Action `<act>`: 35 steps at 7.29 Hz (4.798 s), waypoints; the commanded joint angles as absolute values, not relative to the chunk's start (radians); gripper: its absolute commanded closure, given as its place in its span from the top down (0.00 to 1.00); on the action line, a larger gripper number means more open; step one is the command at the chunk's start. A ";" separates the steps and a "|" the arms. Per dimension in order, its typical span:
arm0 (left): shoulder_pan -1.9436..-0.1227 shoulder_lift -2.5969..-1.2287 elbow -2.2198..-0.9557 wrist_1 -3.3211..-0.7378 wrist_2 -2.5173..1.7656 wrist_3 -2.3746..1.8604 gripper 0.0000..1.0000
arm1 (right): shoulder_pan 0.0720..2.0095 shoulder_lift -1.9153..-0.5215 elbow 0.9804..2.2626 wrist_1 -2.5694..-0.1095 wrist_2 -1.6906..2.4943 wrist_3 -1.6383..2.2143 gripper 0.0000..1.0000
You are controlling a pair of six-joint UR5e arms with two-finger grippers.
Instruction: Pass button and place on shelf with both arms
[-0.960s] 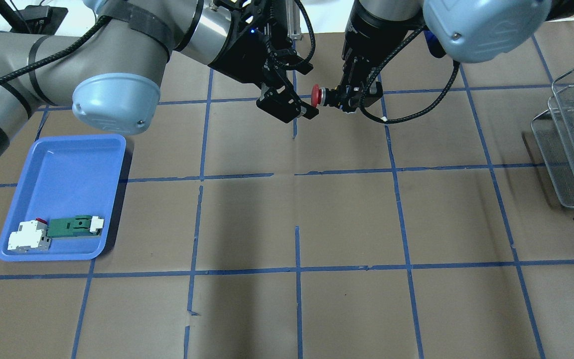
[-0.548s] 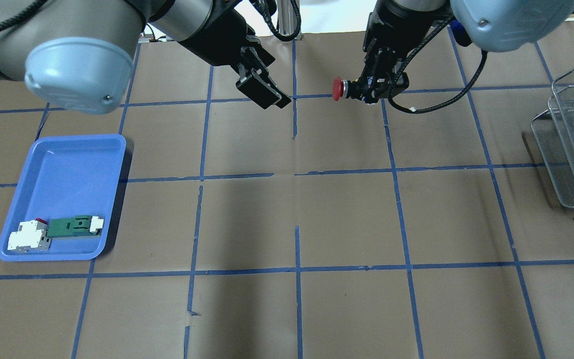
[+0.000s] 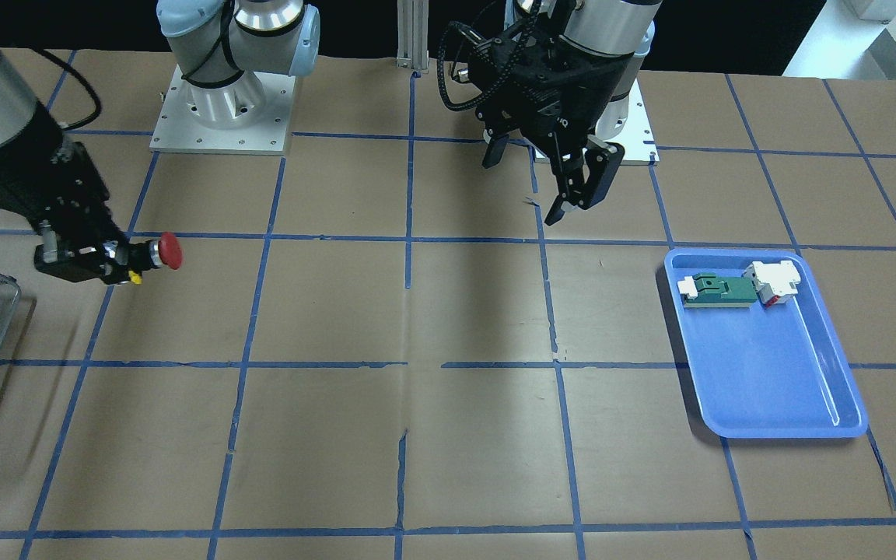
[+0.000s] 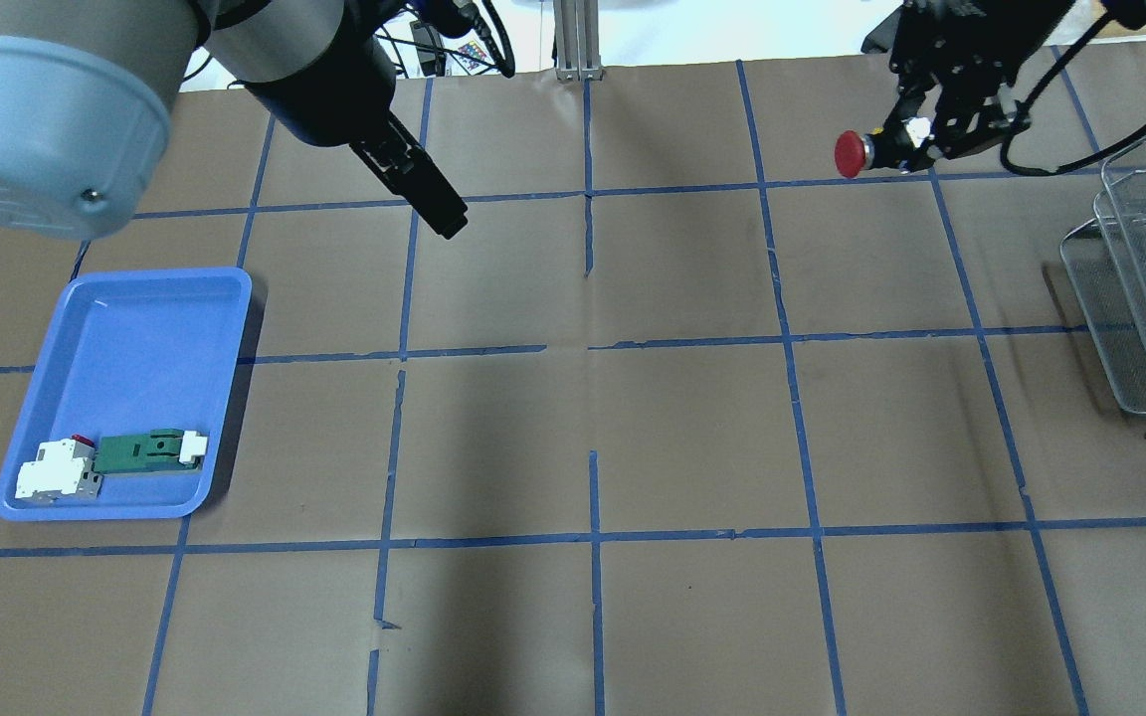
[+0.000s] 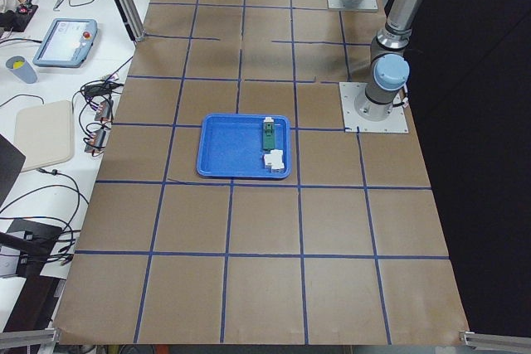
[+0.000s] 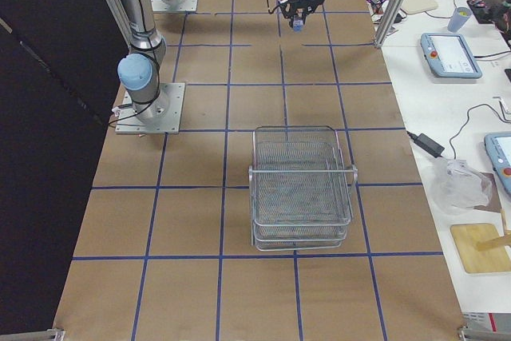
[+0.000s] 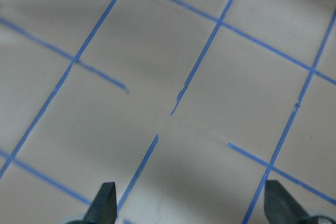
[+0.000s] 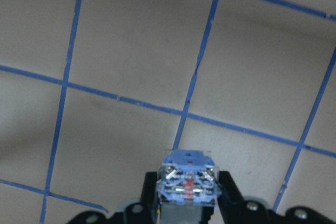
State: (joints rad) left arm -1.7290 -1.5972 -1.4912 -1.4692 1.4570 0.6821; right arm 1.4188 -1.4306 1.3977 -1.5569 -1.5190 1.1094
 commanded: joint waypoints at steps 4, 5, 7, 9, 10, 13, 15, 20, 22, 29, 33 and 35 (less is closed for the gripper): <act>-1.710 -1.580 -1.557 -1.368 1.616 0.450 1.00 | 1.054 -1.390 1.408 -1.600 -1.591 0.238 0.00; -1.710 -1.559 -1.557 -1.425 1.705 0.307 1.00 | 0.999 -1.355 1.408 -1.652 -1.591 0.138 0.00; -1.706 -1.545 -1.536 -1.529 1.704 0.091 1.00 | 0.951 -1.263 1.408 -1.789 -1.597 -0.022 0.00; -1.689 -1.543 -1.523 -1.561 1.630 -0.032 1.00 | 0.942 -1.218 1.410 -1.807 -1.592 -0.035 0.00; -1.654 -1.546 -1.496 -1.610 1.596 -0.064 1.00 | 0.942 -1.212 1.410 -1.807 -1.594 -0.034 0.16; -1.634 -1.542 -1.499 -1.626 1.559 -0.057 1.00 | 0.942 -1.207 1.410 -1.826 -1.637 -0.038 1.00; -1.634 -1.540 -1.502 -1.626 1.559 -0.054 1.00 | 0.942 -1.229 1.407 -1.784 -1.637 -0.038 1.00; -1.628 -1.546 -1.502 -1.614 1.552 -0.051 1.00 | 1.272 -1.471 1.410 -1.453 -1.586 -0.011 1.00; -1.628 -1.548 -1.502 -1.612 1.552 -0.051 1.00 | 1.488 -1.524 1.458 -1.431 -1.600 0.027 1.00; -1.623 -1.546 -1.502 -1.612 1.552 -0.029 1.00 | 1.582 -1.683 1.638 -1.450 -1.583 0.089 1.00; -1.623 -1.546 -1.502 -1.612 1.552 -0.029 1.00 | 1.582 -1.695 1.638 -1.450 -1.543 0.086 1.00; -1.623 -1.548 -1.502 -1.612 1.552 -0.029 1.00 | 1.582 -1.695 1.638 -1.451 -1.545 0.084 1.00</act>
